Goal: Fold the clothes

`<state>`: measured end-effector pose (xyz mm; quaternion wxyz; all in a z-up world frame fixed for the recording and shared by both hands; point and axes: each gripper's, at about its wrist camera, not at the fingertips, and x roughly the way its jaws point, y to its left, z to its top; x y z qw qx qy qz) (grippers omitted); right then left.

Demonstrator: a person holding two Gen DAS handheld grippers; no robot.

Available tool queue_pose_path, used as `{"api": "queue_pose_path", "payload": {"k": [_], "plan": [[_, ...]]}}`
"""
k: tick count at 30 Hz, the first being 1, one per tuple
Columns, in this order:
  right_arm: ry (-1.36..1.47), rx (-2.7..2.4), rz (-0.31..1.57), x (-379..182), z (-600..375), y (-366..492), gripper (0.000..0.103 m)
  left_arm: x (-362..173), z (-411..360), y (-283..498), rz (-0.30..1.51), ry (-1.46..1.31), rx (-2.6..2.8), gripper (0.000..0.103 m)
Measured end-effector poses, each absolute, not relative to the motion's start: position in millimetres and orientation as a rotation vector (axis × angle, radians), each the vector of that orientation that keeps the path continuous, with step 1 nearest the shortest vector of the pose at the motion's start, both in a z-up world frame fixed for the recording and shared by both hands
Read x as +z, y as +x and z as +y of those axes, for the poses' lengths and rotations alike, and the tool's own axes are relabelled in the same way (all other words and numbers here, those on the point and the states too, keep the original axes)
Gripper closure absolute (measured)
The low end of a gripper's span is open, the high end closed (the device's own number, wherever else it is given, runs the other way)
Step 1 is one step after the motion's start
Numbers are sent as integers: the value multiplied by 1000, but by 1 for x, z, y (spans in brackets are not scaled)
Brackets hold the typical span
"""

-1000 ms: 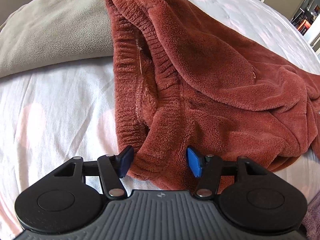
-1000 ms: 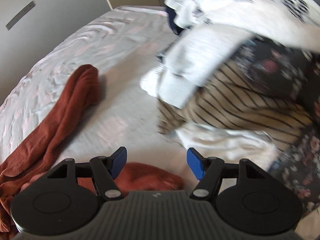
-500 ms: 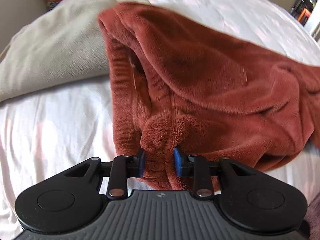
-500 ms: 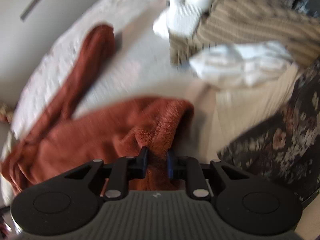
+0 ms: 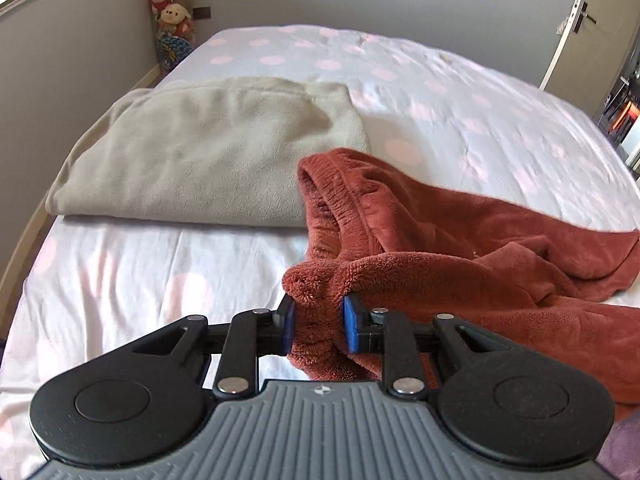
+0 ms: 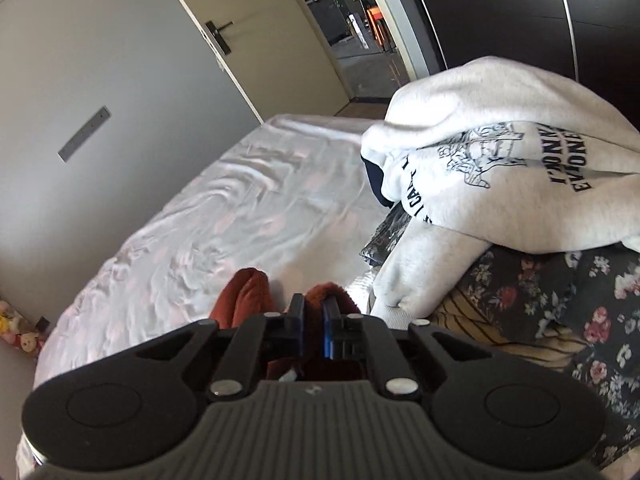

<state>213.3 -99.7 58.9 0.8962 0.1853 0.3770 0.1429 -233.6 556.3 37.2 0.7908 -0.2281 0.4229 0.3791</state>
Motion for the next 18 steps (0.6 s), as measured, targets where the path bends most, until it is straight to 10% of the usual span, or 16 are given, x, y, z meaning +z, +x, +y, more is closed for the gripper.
{"api": "queue_pose_path", "payload": {"k": [6, 8, 18], "plan": [[350, 280, 950, -12, -70, 256, 84, -11, 559, -226, 1021, -540, 827, 80], [363, 265, 957, -22, -71, 255, 61, -25, 559, -224, 1060, -543, 829, 80], [280, 318, 980, -45, -99, 244, 55, -39, 564, -226, 1096, -557, 813, 78]]}}
